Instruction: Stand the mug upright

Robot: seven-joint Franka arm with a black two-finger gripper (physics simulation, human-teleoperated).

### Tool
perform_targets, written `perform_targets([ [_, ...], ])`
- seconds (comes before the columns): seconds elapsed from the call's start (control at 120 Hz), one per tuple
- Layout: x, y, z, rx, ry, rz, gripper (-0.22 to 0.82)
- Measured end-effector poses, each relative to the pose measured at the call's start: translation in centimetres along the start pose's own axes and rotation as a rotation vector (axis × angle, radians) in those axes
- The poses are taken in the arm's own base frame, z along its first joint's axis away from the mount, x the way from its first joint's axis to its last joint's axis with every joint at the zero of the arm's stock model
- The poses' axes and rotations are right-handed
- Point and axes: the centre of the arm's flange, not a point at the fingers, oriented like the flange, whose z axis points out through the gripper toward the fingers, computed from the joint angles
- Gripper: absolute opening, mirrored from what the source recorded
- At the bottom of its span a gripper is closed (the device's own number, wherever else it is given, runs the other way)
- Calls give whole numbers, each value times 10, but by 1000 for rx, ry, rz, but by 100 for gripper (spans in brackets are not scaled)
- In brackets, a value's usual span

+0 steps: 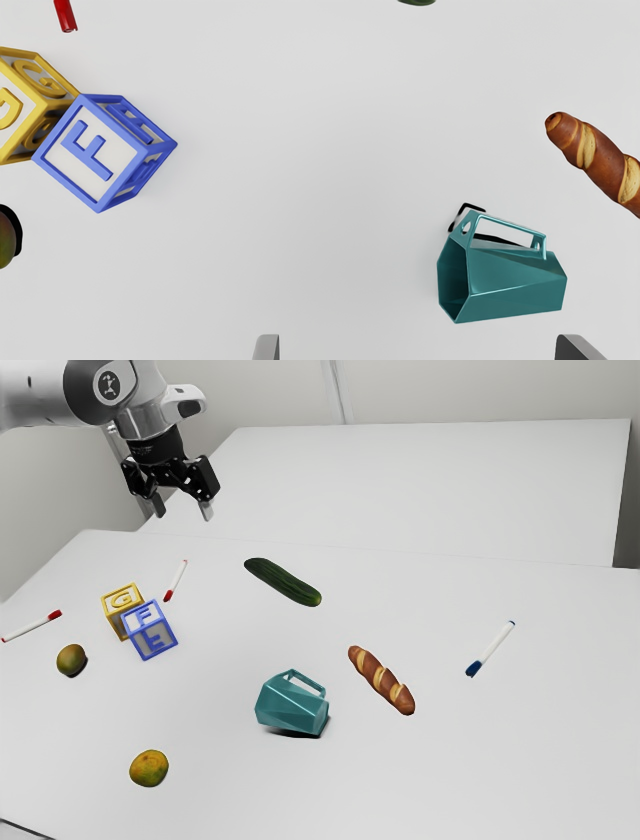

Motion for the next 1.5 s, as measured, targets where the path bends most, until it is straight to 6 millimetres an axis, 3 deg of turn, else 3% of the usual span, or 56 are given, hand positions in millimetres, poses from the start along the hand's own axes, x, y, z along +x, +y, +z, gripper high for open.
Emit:
perform_targets([
  [0.308, -5, 7, 0, 0, -9, 7, 60],
  [0.475, -9, 17, 24, -88, -67, 5, 60],
  [0.767, -29, 27, 97, -262, -184, -1, 60],
  [0.85, -37, 14, 117, -303, -188, -14, 60],
  [0.975, -50, -34, 152, -364, -170, -81, 60],
  [1.025, -53, -44, 165, -385, -158, -88, 60],
  [1.5, -80, -49, 264, -605, -81, 29, 60],
])
